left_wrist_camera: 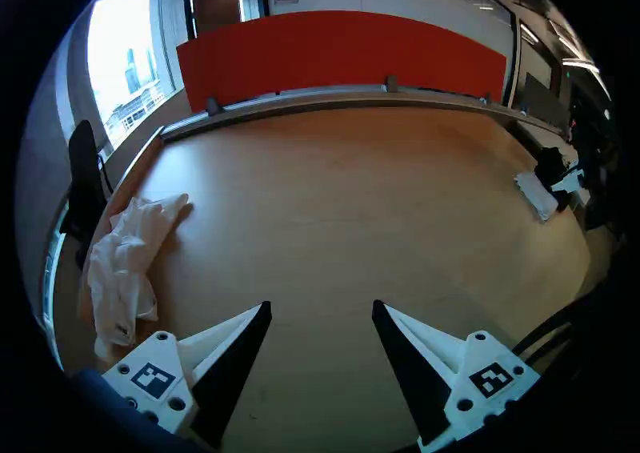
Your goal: Fold towel
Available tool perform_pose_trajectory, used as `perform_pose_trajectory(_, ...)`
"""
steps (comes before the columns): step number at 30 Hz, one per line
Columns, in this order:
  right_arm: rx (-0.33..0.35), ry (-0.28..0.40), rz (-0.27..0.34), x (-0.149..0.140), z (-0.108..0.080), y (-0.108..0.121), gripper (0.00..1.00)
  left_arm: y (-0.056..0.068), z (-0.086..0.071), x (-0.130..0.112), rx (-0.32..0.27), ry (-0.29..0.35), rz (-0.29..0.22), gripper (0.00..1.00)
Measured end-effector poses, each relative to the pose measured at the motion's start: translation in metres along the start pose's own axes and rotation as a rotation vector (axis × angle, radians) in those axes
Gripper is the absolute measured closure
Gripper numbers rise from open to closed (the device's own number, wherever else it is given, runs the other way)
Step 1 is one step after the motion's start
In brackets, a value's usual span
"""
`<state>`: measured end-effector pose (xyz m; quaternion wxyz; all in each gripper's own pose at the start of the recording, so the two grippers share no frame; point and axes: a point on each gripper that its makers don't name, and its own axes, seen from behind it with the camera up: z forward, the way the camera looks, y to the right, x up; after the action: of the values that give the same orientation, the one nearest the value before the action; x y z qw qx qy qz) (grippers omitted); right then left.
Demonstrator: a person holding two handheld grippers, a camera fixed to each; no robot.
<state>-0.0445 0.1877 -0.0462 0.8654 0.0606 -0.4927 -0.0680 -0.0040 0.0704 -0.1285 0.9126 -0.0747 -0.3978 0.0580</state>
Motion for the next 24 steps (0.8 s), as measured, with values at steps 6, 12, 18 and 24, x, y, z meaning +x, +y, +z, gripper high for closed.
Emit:
perform_pose_trajectory(6, -0.024, 0.05, 0.085, 0.002, -0.001, 0.004, 0.0, -0.001, 0.0, 0.005, 0.004, 0.008, -0.003, 0.07)
perform_pose_trajectory(12, -0.042, 0.067, 0.117, -0.001, -0.001, 0.006, 0.0, -0.001, 0.001, 0.009, 0.006, 0.014, -0.007, 0.06)
perform_pose_trajectory(18, -0.062, 0.101, 0.129, 0.004, -0.005, 0.006, 0.0, -0.006, 0.002, 0.015, 0.02, 0.029, -0.019, 0.07)
perform_pose_trajectory(24, -0.093, 0.168, 0.152, 0.017, -0.011, 0.006, 0.0, -0.012, 0.003, 0.026, 0.034, 0.057, -0.051, 0.06)
